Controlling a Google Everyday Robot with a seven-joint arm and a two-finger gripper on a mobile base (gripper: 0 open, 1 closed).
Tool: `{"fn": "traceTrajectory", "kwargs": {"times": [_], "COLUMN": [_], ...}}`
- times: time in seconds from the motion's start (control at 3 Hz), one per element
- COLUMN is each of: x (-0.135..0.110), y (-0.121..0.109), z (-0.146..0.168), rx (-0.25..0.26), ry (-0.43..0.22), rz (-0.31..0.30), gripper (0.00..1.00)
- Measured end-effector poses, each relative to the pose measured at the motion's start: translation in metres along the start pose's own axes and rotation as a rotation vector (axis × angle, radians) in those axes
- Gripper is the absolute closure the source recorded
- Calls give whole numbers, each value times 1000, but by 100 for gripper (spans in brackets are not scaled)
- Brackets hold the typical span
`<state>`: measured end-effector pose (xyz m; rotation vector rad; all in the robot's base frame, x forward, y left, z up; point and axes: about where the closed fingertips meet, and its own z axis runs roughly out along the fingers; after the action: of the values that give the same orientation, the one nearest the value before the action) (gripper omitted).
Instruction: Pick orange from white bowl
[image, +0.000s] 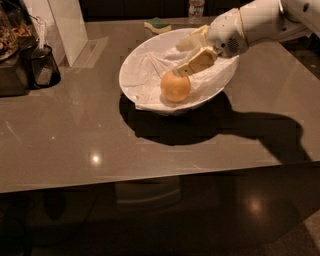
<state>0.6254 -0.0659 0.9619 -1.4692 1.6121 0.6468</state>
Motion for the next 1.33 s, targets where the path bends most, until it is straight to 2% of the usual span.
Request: {"fn": "traceTrajectory", "kwargs": {"times": [0.33,0.67,1.33], "x": [7,16,50], "y": [-1,-1,2], "z": [12,20,44], "rx": [-34,-58,-117], "ry": [31,54,116], "rz": [22,46,113], "gripper": [0,0,0]}}
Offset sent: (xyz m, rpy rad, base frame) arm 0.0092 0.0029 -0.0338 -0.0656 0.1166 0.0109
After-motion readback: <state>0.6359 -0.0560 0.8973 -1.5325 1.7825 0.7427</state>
